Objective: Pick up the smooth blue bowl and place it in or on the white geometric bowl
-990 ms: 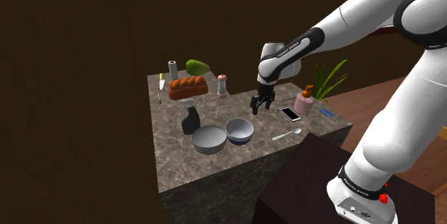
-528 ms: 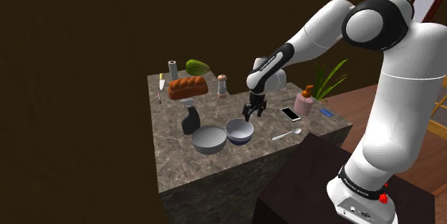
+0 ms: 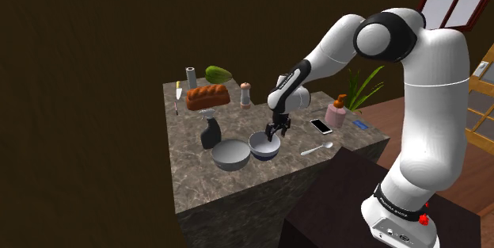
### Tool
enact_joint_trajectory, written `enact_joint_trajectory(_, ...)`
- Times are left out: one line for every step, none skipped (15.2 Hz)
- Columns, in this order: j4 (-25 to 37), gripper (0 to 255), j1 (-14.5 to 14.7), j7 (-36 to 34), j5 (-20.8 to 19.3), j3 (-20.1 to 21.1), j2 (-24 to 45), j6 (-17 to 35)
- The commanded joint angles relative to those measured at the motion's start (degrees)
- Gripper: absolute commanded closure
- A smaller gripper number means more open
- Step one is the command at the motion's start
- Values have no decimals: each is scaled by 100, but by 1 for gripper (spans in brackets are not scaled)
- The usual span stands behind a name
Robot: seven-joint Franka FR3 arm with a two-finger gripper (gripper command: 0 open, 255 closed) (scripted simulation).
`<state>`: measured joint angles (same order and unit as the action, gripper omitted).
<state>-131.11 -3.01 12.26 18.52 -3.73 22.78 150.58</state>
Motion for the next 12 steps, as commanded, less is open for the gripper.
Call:
enact_joint_trajectory(15, 0, -21, 55, 69, 48, 157, 143)
enact_joint_trajectory(23, 0, -26, 67, 85, 61, 199, 178)
enact_joint_trajectory(22, 0, -27, 67, 85, 61, 199, 179)
enact_joint_trajectory(22, 0, -27, 67, 85, 61, 199, 179)
enact_joint_trajectory(23, 0, -27, 67, 85, 61, 199, 179)
enact_joint_trajectory(23, 0, -27, 67, 85, 61, 199, 179)
enact_joint_trajectory(23, 0, -27, 67, 85, 61, 199, 179)
enact_joint_trajectory(23, 0, -27, 67, 85, 61, 199, 179)
enact_joint_trajectory(23, 0, -27, 67, 84, 61, 198, 177)
enact_joint_trajectory(23, 255, -27, 67, 84, 61, 198, 177)
enact_joint_trajectory(23, 255, -27, 67, 84, 61, 198, 177)
enact_joint_trajectory(23, 255, -27, 67, 84, 61, 198, 177)
